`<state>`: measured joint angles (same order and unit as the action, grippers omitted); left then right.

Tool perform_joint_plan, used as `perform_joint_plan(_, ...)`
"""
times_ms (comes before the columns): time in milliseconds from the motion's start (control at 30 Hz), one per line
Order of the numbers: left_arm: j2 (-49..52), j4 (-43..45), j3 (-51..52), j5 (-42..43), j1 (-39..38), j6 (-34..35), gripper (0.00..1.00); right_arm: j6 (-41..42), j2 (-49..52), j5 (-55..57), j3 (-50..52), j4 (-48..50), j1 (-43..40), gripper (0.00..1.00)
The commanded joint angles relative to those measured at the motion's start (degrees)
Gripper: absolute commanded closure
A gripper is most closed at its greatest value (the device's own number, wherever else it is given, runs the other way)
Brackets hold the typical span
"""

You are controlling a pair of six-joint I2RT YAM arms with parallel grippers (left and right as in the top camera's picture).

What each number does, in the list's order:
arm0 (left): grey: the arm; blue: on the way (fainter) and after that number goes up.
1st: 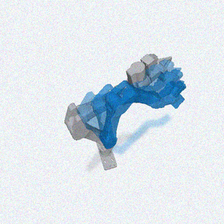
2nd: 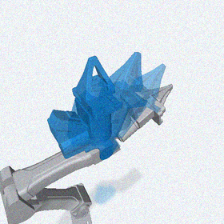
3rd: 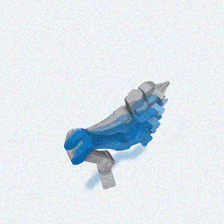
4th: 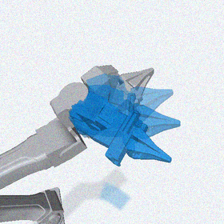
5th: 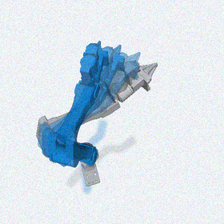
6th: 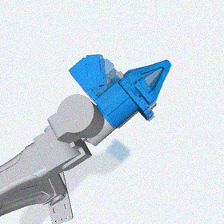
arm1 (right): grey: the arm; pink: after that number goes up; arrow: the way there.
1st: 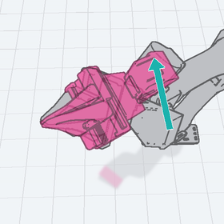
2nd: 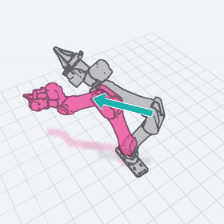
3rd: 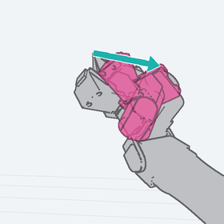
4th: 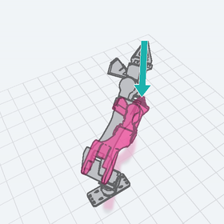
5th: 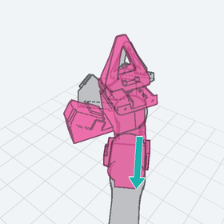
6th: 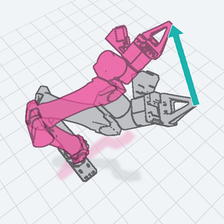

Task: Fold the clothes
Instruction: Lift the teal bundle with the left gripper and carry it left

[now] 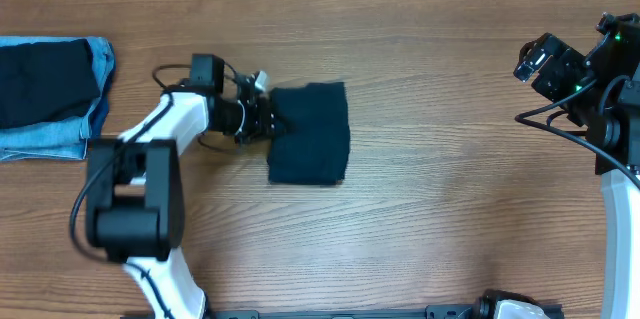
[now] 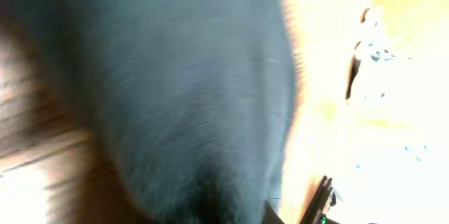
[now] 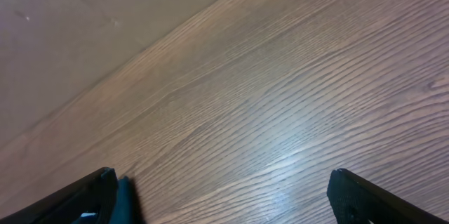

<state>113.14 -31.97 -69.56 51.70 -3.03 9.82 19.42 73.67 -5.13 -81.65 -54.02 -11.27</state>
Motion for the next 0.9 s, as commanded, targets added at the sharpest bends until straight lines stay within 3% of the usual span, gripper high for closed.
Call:
perform_joint_plan(0,-8.11,-0.07,-0.09,-0.9,-0.39,2.67,0.96,-0.37,-0.24,0.15,-0.92,0.24,-0.11,0.0)
perform_joint_plan(333,-12.81,-0.04,-1.36,-1.05,-0.37,5.55,0.96,-0.37,-0.24,0.15,-0.92,0.24,-0.11,0.0)
perform_joint_plan(767,-17.07,-0.96,-12.07,-1.51,-0.31,8.2,0.96,-0.37,-0.24,0.17,-0.92,0.26,-0.11,0.0)
perform_joint_plan(867,-17.07,-2.49,-15.52,-5.03,-0.04,8.72,0.96,-0.37,-0.24,0.15,-0.92,0.26,-0.11,0.0)
